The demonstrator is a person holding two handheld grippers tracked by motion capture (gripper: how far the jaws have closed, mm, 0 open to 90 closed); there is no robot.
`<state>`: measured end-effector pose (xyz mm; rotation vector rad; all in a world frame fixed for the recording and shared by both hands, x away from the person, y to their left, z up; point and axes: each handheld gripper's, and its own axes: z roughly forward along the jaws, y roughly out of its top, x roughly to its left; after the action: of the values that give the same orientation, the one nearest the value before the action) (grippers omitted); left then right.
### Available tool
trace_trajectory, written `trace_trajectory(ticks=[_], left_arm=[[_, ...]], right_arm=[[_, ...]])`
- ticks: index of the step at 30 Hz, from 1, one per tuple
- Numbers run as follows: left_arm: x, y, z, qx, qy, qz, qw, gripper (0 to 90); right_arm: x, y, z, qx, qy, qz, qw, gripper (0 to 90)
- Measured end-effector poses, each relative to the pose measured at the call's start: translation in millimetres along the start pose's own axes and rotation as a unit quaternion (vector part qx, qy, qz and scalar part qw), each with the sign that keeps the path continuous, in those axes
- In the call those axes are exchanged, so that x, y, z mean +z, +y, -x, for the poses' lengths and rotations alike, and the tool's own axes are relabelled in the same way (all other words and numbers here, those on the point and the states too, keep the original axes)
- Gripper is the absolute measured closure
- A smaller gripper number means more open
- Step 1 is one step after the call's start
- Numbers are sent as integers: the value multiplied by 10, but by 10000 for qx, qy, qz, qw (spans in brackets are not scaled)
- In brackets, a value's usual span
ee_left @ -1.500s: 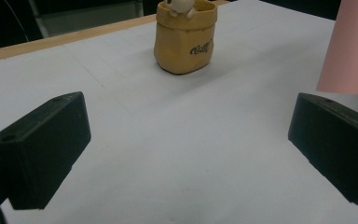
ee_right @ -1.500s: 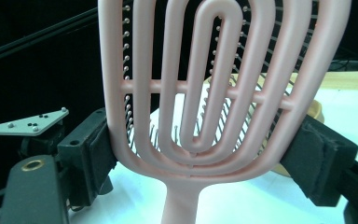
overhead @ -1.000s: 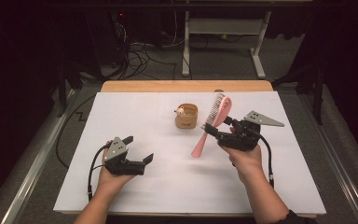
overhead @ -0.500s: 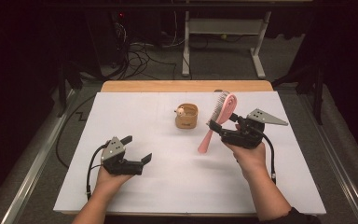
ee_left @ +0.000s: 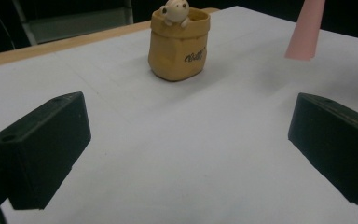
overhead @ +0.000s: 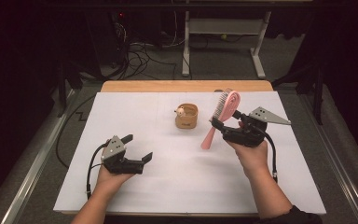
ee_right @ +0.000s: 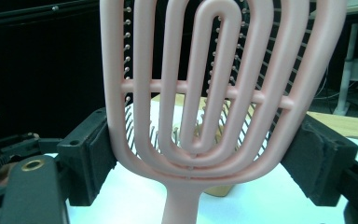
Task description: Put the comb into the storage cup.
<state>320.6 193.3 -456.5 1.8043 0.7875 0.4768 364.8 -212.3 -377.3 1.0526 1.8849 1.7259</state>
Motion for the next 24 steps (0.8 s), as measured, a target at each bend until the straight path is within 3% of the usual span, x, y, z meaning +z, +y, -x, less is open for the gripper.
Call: trace_trajectory(ticks=[3,5,11,18,24], left_arm=[[-8,8,-11,-124,-63,45,9999,0],[-41,12,8,18,23,-11,10000,0],[-101,-35,49,104,116,-106,9998,0],[-111,-95,41,-66,-15,0,10000,0],[-120,-109,28,-8,11,-20,10000,0]], right_arm=[[7,6,-15,-89,-31,-17,10000,199],[16,10,-19,-93,-28,16,10000,198],[51,19,-28,-48,-29,66,10000,199],[92,35,-55,-139,-122,62,9998,198],[104,67,-49,-149,-212,118,9996,198]])
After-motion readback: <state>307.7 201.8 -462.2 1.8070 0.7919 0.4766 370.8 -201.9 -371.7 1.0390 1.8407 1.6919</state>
